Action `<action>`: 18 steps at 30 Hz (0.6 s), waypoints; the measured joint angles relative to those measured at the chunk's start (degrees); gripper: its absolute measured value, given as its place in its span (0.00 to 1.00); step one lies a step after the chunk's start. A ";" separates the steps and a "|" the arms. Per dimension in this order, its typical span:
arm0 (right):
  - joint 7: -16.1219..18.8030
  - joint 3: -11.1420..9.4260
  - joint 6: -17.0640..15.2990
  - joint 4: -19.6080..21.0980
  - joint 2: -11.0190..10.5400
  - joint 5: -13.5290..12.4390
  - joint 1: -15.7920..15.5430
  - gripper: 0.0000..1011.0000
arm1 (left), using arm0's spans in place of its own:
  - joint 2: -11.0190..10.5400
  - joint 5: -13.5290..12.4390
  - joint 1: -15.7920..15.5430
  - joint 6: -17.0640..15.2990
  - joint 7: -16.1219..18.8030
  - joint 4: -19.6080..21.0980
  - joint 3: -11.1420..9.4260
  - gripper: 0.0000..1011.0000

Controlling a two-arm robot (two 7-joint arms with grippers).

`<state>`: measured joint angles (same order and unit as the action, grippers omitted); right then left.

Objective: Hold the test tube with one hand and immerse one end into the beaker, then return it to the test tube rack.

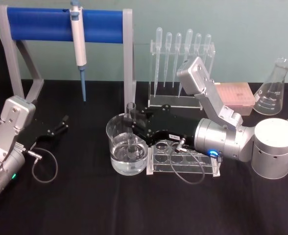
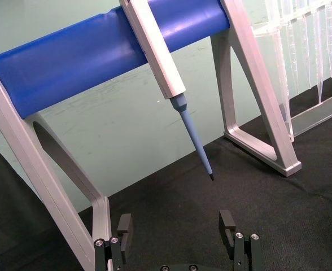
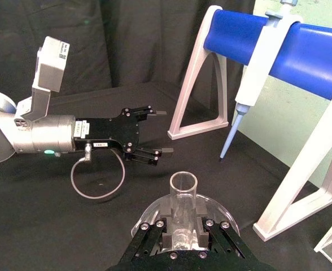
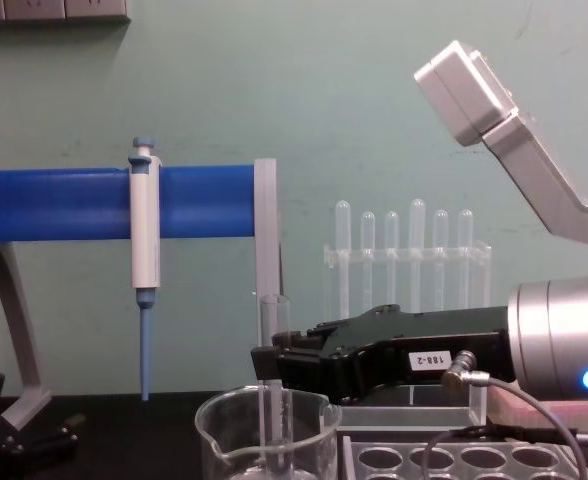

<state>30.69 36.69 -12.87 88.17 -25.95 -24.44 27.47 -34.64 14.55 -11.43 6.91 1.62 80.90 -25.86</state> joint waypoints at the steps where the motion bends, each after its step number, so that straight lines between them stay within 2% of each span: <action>1: 0.00 0.00 0.00 0.00 0.00 0.00 0.00 0.23 | 0.00 0.00 0.00 0.00 0.00 0.00 0.00 0.99; 18: 0.00 0.00 0.00 0.00 0.00 0.00 0.00 0.23 | 0.00 0.00 0.00 0.00 0.00 0.00 0.00 0.99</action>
<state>30.69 36.69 -12.87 88.17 -25.95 -24.44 27.48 -34.65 14.55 -11.43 6.91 1.62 80.90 -25.86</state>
